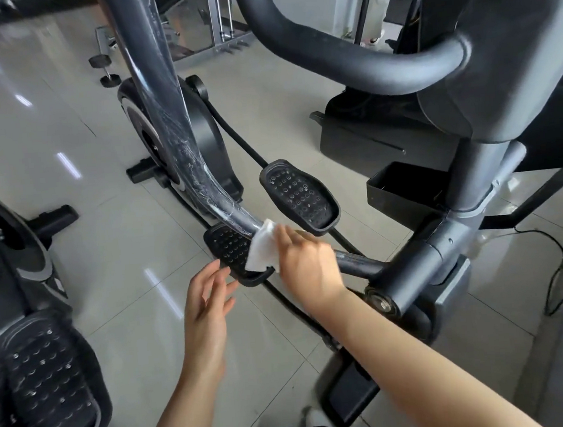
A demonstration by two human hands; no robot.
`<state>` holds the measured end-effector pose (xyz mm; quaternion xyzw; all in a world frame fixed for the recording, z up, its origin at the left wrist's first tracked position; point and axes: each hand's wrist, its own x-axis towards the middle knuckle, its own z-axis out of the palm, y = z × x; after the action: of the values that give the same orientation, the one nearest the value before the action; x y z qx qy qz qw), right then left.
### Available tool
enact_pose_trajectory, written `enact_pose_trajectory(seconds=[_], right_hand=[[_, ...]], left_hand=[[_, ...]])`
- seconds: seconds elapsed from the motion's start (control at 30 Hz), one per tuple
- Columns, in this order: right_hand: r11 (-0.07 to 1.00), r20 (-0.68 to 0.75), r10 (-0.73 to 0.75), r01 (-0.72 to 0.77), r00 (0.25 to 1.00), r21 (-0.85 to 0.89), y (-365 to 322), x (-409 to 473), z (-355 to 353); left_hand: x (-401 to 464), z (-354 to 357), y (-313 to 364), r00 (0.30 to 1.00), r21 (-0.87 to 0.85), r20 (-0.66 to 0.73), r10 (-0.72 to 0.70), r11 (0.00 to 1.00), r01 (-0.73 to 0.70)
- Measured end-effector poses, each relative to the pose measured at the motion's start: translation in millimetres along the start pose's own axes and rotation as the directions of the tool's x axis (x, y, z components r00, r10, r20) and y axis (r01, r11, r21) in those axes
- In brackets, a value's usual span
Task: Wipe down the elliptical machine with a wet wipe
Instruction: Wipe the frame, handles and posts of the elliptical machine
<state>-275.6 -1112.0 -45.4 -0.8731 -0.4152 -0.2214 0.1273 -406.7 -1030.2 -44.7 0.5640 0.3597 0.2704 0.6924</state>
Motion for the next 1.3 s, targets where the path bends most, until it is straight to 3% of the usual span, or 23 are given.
enact_pose_trajectory(seconds=[0.13, 0.27, 0.37, 0.57, 0.7, 0.8, 0.9, 1.07, 1.17, 1.3], right_hand=[[0.994, 0.013, -0.051, 0.049, 0.999, 0.097, 20, -17, -5], [0.998, 0.052, -0.014, 0.017, 0.999, -0.067, 79, -62, -23], [0.993, 0.067, 0.008, -0.001, 0.998, -0.115, 72, -59, -21], [0.995, -0.017, 0.021, -0.019, 1.0, 0.097, 2, 1, 7], [0.977, 0.025, -0.111, 0.105, 0.993, 0.183, 48, -35, -2], [0.98, 0.084, -0.082, 0.065, 0.993, 0.189, 91, -51, -21], [0.979, 0.14, -0.063, 0.033, 0.988, 0.203, 87, -38, -24], [0.906, -0.063, 0.051, -0.02, 0.997, 0.422, 4, 22, -7], [0.862, -0.085, 0.089, -0.033, 0.992, 0.506, -7, 30, 1], [0.938, -0.066, -0.017, 0.039, 0.998, 0.343, 34, -10, -2]], left_hand=[[2, 0, 1, 1.0, 0.002, -0.023, 0.017, 1.0, -0.017], [1, 7, -7, 1.0, 0.006, -0.014, -0.002, 1.0, 0.002], [-5, 7, -14, 1.0, -0.013, -0.017, -0.014, 1.0, 0.013], [-3, 9, -17, 0.999, 0.003, -0.041, -0.013, 1.0, 0.013], [1, 14, -18, 0.999, 0.021, -0.046, -0.003, 1.0, 0.004], [0, 14, -21, 0.999, 0.024, -0.054, 0.003, 1.0, -0.002], [-3, 9, -22, 0.996, 0.019, -0.084, 0.005, 1.0, -0.003], [-5, -5, -15, 0.987, 0.001, -0.163, 0.013, 1.0, -0.013], [-5, -11, -10, 0.978, 0.01, -0.205, 0.038, 0.999, -0.037], [-7, -10, -8, 0.975, 0.009, -0.218, 0.036, 0.999, -0.035]])
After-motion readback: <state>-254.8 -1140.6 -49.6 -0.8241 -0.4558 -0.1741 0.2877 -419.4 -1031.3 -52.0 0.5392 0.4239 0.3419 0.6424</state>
